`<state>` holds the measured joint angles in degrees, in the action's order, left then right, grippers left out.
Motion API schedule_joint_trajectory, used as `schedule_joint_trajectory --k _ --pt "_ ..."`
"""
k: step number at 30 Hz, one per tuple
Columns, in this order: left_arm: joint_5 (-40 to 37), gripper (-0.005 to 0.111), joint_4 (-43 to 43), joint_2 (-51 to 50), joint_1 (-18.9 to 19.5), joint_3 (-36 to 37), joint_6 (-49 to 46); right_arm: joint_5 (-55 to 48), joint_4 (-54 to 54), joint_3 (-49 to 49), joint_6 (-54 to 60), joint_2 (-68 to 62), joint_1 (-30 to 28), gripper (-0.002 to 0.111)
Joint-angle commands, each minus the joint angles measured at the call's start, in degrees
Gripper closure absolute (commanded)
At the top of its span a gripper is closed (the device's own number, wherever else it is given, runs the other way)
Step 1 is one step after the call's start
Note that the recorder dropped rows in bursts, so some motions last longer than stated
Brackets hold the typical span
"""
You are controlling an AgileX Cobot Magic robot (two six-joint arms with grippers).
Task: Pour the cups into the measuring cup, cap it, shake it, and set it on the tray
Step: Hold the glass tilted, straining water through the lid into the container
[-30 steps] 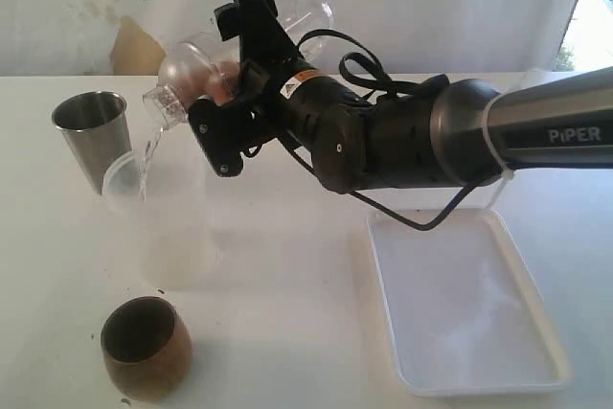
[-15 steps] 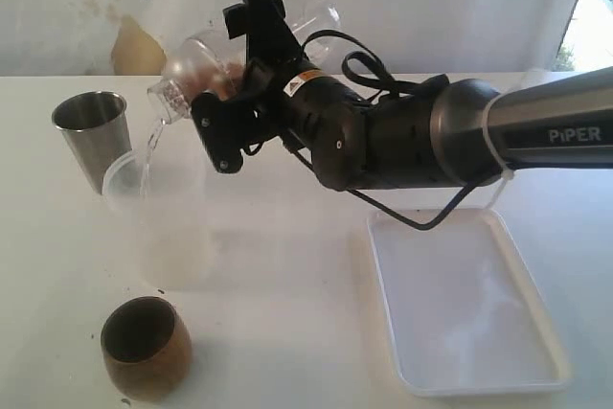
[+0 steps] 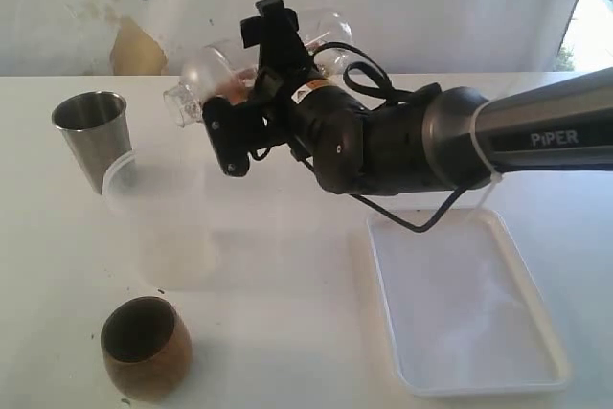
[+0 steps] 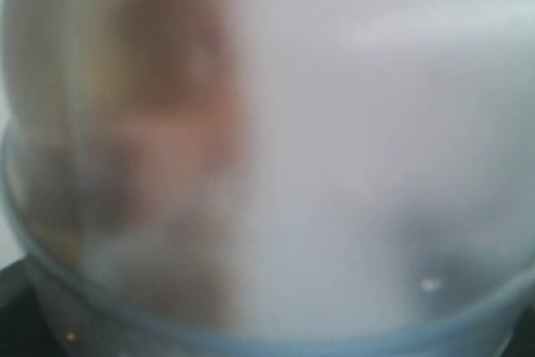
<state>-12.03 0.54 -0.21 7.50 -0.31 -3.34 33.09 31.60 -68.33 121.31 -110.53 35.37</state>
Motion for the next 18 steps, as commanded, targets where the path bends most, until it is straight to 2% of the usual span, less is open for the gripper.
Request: schedule_joint_trajectory --k 1,18 --pt "0.46 0.107 -0.11 0.21 -0.21 0.31 0.01 4.94 -7.32 -0.91 0.83 0.74 -0.44 0.108" --pt "0.46 0.107 -0.11 0.21 -0.21 0.31 0.01 5.06 -15.54 -1.61 0.83 0.64 -0.44 0.108"
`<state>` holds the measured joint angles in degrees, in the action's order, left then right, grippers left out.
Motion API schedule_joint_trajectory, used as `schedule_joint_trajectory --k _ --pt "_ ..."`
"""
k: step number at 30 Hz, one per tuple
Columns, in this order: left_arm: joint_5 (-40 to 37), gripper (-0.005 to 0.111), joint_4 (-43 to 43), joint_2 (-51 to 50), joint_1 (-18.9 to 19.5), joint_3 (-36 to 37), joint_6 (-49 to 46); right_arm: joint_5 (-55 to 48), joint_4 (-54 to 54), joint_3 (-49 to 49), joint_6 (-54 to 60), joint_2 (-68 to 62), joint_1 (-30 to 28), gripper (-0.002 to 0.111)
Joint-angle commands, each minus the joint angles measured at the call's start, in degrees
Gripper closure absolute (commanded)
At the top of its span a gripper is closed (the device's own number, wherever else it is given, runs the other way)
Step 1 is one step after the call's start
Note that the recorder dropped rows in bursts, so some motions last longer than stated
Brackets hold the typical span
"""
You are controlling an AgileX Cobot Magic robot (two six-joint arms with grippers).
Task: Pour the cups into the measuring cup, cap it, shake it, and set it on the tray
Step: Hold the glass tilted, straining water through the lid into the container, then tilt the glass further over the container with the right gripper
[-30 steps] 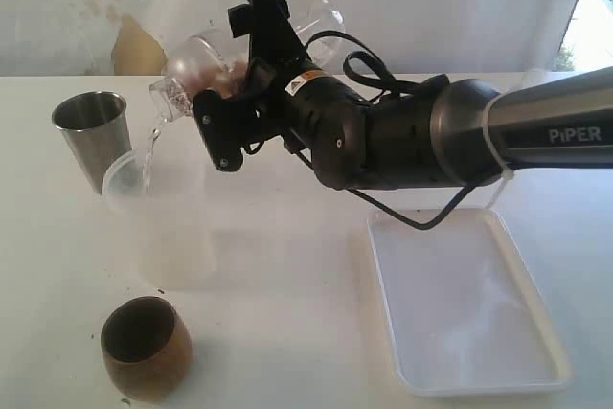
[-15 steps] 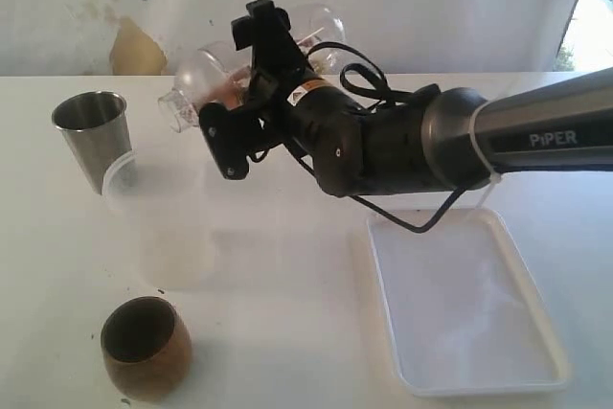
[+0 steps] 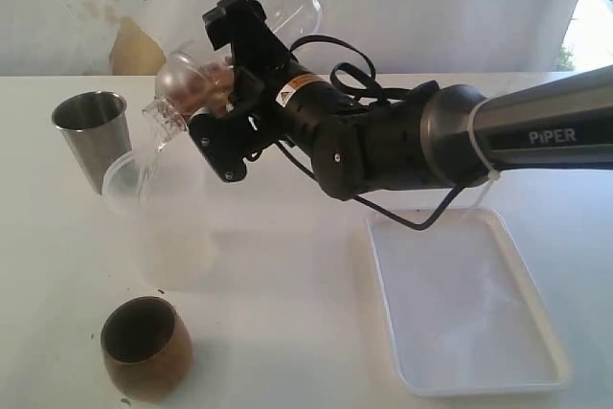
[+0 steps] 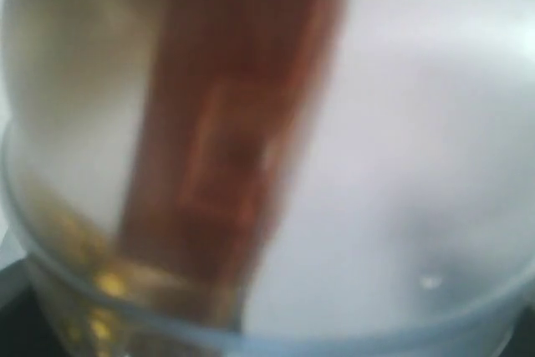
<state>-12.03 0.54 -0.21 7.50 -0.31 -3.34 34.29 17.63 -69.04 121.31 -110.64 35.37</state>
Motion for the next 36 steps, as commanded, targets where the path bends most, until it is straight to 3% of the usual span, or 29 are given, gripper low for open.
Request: schedule_joint_trajectory --k 1,36 --pt "0.46 0.107 -0.11 0.21 -0.21 0.31 0.01 3.85 -1.71 -0.91 0.83 0.75 -0.44 0.108" --pt "0.46 0.107 -0.11 0.21 -0.21 0.31 0.01 6.79 -3.80 -0.91 0.83 -0.21 -1.96 0.108"
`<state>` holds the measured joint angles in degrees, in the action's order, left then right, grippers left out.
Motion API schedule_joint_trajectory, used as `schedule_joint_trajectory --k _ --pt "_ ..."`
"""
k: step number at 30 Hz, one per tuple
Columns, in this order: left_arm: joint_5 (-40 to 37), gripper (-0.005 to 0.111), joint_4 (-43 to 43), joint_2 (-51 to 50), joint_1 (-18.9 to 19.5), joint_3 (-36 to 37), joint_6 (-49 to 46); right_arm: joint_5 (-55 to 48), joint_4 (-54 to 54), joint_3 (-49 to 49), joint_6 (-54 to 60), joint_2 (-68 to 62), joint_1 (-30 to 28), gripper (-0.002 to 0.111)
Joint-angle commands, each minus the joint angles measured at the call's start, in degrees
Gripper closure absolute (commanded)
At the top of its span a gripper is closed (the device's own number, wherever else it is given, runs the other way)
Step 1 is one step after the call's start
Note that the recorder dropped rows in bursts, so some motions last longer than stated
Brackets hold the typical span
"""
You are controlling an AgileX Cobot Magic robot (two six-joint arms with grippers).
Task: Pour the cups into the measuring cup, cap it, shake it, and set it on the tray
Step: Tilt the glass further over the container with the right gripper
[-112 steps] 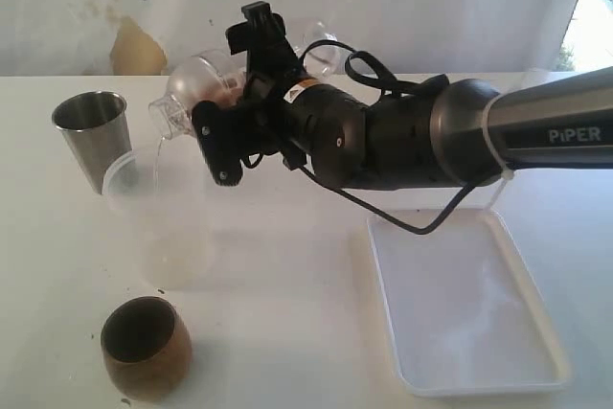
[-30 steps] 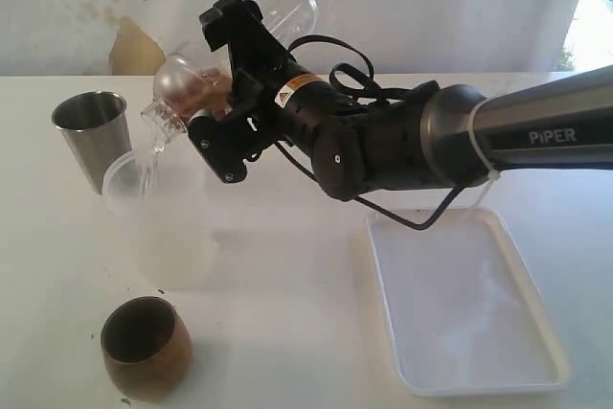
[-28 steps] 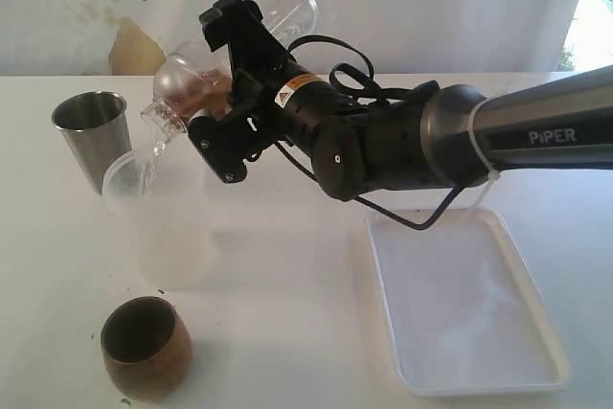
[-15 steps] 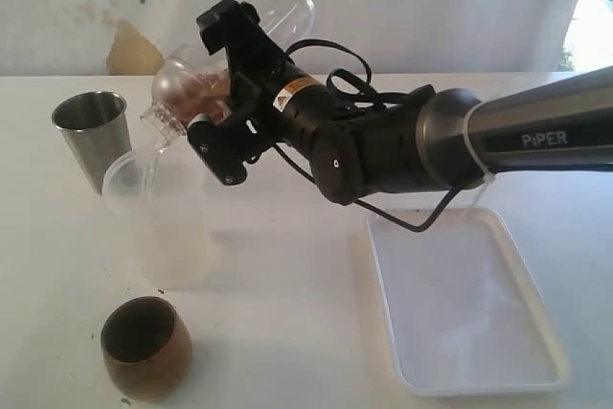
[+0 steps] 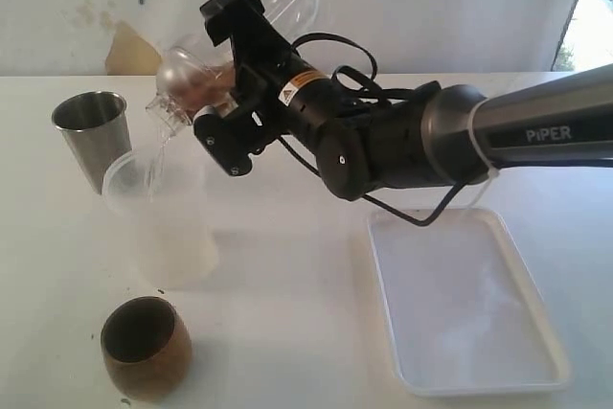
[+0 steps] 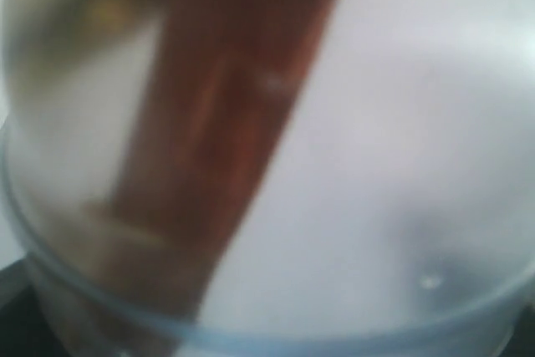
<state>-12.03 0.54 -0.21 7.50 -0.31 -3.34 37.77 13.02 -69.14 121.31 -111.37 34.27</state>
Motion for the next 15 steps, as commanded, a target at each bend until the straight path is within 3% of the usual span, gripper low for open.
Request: schedule_joint_trajectory --k 1,15 --pt "0.46 0.107 -0.11 0.21 -0.21 0.31 0.01 3.04 0.81 -0.81 0.83 0.52 -0.98 0.108" --pt "0.46 0.107 -0.11 0.21 -0.21 0.31 0.01 3.14 -1.18 -0.81 0.83 0.52 -1.74 0.108"
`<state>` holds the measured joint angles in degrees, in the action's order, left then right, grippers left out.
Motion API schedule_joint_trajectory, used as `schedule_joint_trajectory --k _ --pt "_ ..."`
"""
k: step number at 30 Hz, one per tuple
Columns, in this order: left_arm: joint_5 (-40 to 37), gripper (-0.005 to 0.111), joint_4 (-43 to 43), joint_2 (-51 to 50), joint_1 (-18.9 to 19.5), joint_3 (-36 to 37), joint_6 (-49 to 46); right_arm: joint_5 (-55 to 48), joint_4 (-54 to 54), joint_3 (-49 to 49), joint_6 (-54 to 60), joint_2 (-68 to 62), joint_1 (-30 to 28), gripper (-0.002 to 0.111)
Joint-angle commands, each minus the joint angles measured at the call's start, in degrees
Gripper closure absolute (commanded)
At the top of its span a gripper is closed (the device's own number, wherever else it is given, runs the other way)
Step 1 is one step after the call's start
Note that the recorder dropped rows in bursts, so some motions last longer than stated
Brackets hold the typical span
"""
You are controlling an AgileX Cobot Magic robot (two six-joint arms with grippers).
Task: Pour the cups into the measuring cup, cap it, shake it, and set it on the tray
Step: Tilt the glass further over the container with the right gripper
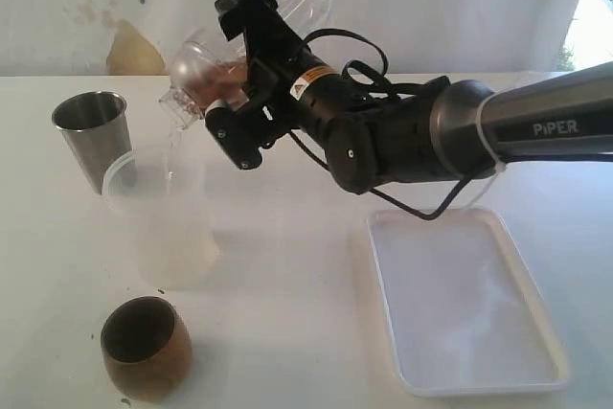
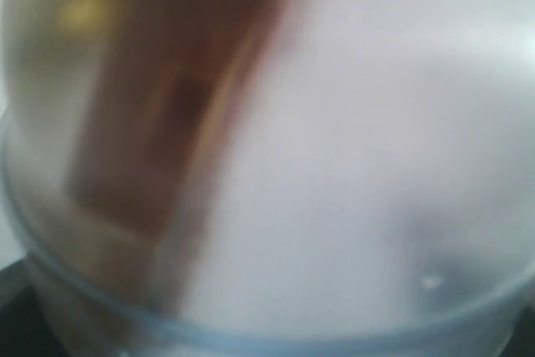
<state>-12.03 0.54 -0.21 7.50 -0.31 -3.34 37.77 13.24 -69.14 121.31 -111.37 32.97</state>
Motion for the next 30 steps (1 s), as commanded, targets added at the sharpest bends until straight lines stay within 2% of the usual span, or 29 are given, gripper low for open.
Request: schedule_joint_trajectory --k 1,10,20,30 --pt "0.46 0.107 -0.11 0.21 -0.21 0.31 0.01 3.14 -1.76 -0.81 0.83 0.52 -0.45 0.108" --pt "0.46 0.107 -0.11 0.21 -0.21 0.31 0.01 5.00 -3.01 -0.81 0.83 0.52 -0.45 0.108" --pt "0.46 0.107 -0.11 0.21 -0.21 0.31 0.01 5.35 -10.36 -0.81 0.83 0.52 -0.45 0.108" --pt "0.46 0.107 -0.11 0.21 -0.21 0.31 0.01 7.33 -10.92 -1.09 0.83 0.52 -0.45 0.108"
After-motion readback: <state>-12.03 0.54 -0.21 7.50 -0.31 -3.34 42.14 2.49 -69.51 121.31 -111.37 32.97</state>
